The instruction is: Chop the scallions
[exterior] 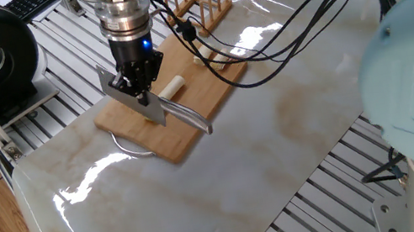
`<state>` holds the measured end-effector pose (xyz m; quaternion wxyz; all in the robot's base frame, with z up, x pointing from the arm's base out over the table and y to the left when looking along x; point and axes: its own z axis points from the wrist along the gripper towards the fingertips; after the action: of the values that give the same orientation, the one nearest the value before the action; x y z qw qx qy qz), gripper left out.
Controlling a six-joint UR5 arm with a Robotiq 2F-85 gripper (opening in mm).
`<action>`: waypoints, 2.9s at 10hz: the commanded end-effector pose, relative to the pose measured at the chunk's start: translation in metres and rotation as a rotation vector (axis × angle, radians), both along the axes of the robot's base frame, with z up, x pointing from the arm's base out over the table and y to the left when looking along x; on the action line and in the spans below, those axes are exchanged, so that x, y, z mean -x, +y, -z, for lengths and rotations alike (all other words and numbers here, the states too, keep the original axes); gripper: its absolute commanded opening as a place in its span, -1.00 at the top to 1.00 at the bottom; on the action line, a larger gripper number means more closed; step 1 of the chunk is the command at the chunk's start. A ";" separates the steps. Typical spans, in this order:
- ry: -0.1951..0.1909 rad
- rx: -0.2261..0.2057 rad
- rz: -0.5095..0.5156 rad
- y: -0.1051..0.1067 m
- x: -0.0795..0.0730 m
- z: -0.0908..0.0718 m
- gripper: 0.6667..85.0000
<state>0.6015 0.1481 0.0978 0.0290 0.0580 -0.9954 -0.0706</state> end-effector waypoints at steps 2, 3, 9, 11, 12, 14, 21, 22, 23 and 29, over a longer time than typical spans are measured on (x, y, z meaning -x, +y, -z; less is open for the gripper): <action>-0.027 0.014 -0.008 -0.004 -0.011 0.014 0.98; -0.042 0.009 0.000 -0.004 -0.016 0.015 0.98; -0.071 -0.006 0.015 -0.002 -0.027 0.021 0.98; -0.074 0.002 0.015 -0.004 -0.028 0.023 0.98; -0.074 0.010 0.014 -0.007 -0.029 0.023 0.98; -0.074 0.016 0.012 -0.009 -0.030 0.023 0.98; -0.080 0.053 0.006 -0.021 -0.034 0.022 0.98; -0.081 0.062 0.005 -0.025 -0.035 0.022 0.98; -0.078 0.060 0.006 -0.026 -0.036 0.022 0.98; -0.072 0.069 0.005 -0.034 -0.039 0.020 0.98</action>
<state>0.6381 0.1161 0.0755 -0.0055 0.0597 -0.9977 -0.0301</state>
